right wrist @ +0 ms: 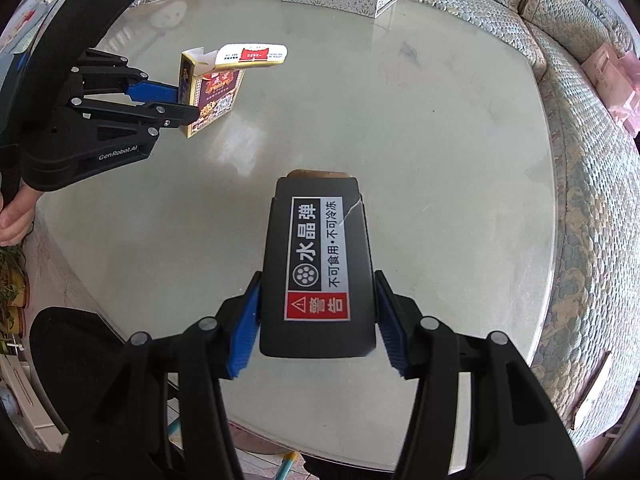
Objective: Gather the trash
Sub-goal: 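Lift the black box and card box and carry them over the trash bin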
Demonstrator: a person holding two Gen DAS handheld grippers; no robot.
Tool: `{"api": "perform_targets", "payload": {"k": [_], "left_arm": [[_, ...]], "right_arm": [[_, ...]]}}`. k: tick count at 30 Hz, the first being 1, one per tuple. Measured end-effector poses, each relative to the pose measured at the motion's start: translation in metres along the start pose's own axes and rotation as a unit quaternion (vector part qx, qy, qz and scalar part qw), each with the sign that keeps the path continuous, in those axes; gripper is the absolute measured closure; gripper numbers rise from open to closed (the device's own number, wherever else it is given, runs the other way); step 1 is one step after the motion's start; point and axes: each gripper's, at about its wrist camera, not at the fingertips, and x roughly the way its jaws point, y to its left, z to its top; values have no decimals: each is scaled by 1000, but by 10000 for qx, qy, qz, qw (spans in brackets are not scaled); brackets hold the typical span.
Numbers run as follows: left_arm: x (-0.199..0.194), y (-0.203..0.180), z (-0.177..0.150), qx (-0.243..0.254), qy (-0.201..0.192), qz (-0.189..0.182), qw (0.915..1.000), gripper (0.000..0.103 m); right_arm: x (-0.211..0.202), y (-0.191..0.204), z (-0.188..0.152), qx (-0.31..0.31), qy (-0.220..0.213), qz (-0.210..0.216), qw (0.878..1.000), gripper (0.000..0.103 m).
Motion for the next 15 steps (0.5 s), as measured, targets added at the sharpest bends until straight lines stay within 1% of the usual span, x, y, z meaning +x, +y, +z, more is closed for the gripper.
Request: {"api": "perform_targets", "payload": {"k": [5, 6, 7, 10, 15], "left_arm": [[-16, -9, -12, -179, -2, -7, 9998, 84], [-17, -10, -15, -224, 61, -100, 9997, 84], [-21, -11, -18, -278, 64, -110, 9995, 84], [-36, -20, -28, -196, -45, -5, 9998, 84], [-62, -32, -49, -305, -59, -155, 9994, 84]], "right_arm": [[-13, 5, -10, -33, -87, -40, 9999, 51], [-16, 6, -13, -31, -103, -38, 9999, 51], [-18, 8, -15, -38, -121, -42, 9999, 51], [-30, 10, -23, -61, -188, -68, 9998, 51], [-47, 13, -36, -126, -282, -121, 9995, 51]]}}
